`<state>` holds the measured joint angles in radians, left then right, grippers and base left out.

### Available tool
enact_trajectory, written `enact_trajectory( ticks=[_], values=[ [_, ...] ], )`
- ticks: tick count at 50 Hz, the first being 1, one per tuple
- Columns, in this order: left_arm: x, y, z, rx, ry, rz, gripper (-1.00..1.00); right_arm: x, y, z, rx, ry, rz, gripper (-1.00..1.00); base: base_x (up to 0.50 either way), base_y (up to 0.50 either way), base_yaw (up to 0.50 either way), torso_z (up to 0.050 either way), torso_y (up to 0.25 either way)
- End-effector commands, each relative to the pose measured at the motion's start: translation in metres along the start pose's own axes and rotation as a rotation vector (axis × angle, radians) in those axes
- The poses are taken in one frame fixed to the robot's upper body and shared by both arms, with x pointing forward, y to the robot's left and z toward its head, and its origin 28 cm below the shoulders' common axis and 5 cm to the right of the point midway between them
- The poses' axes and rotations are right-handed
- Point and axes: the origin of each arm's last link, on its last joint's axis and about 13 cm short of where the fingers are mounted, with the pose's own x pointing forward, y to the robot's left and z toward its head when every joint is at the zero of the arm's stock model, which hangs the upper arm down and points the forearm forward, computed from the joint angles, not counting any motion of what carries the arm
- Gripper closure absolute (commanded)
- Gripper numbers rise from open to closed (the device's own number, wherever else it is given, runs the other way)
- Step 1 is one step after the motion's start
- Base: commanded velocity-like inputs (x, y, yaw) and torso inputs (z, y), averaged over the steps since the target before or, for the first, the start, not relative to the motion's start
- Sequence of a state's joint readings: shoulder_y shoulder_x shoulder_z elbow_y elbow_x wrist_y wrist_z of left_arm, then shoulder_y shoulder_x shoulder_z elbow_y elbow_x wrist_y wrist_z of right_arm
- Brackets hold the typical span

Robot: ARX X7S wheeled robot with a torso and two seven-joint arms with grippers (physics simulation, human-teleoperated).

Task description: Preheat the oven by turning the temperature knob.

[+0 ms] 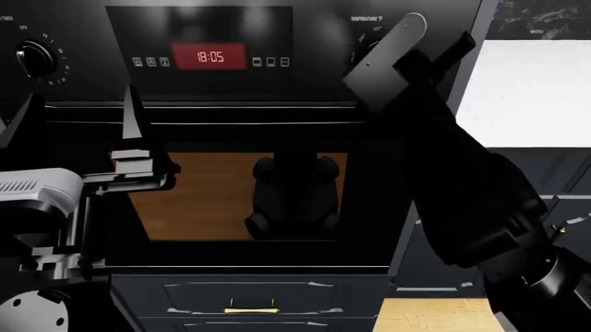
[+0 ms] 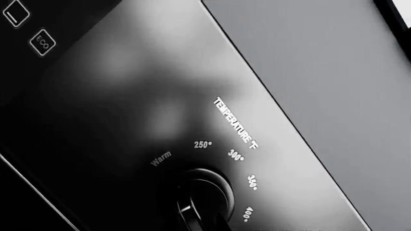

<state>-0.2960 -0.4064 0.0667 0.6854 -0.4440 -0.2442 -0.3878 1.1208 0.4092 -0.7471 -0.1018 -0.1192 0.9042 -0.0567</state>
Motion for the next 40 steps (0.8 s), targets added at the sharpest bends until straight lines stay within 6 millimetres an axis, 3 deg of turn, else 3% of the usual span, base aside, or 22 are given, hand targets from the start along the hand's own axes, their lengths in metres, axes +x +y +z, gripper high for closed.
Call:
enact_trajectory(
  ticks=[1, 40],
  values=[
    [-0.0003, -0.0003, -0.0005, 0.001, 0.001, 0.0, -1.0, -0.0003, -0.0023, 0.0069, 0.039, -0.035, -0.024, 1.0, 0.0, 0.0, 0.0, 0.0, 0.0],
    [0.0009, 0.0, -0.0022, 0.002, 0.006, -0.001, -1.0, -0.0015, -0.0045, 0.0085, 0.309, -0.057, -0.05, 1.0, 0.0, 0.0, 0.0, 0.0, 0.001]
  ],
)
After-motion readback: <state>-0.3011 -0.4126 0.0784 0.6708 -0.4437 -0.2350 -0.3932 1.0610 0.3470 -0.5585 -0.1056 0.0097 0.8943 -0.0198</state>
